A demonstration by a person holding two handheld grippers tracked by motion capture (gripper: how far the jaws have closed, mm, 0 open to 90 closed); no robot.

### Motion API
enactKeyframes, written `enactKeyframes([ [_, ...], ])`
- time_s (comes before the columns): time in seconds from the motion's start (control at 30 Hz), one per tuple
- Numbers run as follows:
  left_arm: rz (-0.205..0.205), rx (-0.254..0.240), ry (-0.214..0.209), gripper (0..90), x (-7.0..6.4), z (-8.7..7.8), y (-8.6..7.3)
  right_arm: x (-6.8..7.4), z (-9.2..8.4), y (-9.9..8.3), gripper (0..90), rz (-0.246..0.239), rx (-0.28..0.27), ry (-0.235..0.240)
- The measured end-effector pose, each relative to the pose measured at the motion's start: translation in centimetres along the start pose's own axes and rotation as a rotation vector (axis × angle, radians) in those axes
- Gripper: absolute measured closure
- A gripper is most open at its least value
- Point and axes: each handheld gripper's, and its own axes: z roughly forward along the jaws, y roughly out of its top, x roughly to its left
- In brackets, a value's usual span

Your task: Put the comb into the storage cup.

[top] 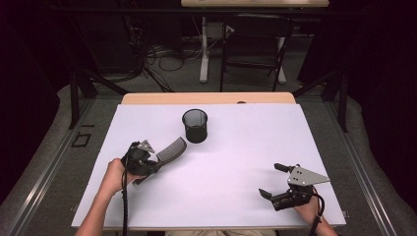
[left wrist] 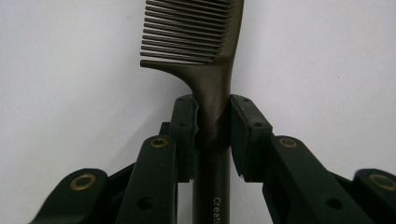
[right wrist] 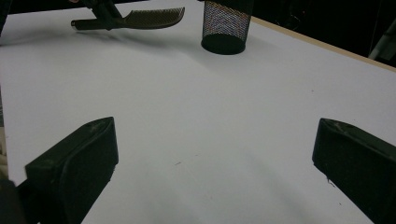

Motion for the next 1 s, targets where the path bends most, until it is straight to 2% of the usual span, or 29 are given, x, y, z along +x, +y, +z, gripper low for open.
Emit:
enactKeyframes([
  [0.53, -0.049, -0.092, 0.025, 72.7, 0.06, -0.59, -0.14, -0.03, 0.02, -0.02, 0.0, 0.002, 0.003, -0.002],
  [1.0, -0.085, -0.147, 0.06, 72.7, 0.2, -1.0, -0.44, -0.1, 0.13, -0.08, 0.0, 0.005, 0.007, -0.001],
])
